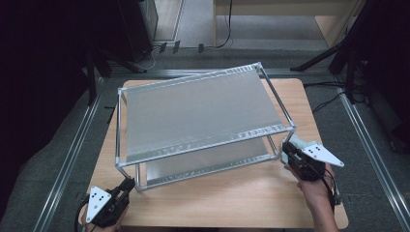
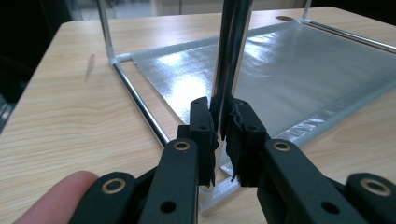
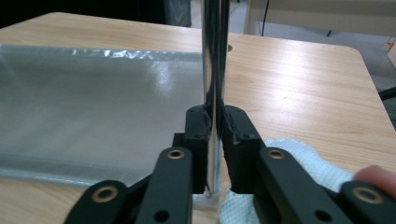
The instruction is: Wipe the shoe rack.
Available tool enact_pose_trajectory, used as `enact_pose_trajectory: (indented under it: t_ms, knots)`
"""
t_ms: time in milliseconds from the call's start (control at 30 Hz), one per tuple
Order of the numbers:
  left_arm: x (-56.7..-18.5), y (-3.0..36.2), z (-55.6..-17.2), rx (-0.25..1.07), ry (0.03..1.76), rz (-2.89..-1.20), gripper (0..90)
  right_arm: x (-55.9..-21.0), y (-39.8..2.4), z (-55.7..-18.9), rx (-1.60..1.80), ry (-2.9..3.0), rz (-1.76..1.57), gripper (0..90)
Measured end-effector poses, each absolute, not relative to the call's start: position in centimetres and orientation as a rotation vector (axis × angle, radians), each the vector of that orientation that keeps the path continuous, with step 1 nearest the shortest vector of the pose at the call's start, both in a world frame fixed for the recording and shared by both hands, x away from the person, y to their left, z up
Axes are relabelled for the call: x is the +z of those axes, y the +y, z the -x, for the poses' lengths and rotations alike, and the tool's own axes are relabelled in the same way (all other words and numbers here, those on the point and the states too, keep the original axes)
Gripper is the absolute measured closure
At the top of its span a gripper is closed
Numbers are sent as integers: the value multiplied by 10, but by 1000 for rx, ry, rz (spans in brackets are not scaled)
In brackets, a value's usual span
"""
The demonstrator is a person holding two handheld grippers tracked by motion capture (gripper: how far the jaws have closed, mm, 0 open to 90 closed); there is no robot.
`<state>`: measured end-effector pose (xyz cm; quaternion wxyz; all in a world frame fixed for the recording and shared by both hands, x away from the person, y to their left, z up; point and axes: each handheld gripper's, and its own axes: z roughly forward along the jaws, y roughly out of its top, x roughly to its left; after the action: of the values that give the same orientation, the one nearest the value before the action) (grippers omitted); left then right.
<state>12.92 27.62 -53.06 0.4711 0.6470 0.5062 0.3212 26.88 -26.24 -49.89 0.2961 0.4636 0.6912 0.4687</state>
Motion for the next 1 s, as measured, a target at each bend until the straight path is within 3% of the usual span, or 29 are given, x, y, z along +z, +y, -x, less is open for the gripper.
enact_pose_trajectory:
  t_ms: [67, 167, 267, 433, 733, 833, 1000]
  knots:
    - [-530, 276, -128, 774, 1237, -1572, 786, -495, -271, -264, 1291, 1846, -1208, 599]
    - [-530, 278, -128, 758, 1223, -1565, 764, -484, -286, -256, 1373, 1857, -1155, 493]
    - [-531, 279, -130, 753, 1231, -1571, 761, -478, -296, -251, 1452, 1816, -1158, 517]
    - [-531, 277, -130, 762, 1233, -1570, 775, -493, -278, -262, 1322, 1815, -1204, 587]
    - [-531, 274, -126, 772, 1209, -1583, 806, -507, -270, -271, 1324, 1805, -1249, 804]
    - [-531, 275, -124, 757, 1203, -1584, 805, -506, -273, -269, 1315, 1829, -1230, 796]
    - [-529, 279, -123, 721, 1191, -1553, 767, -495, -299, -259, 1426, 1777, -1208, 604]
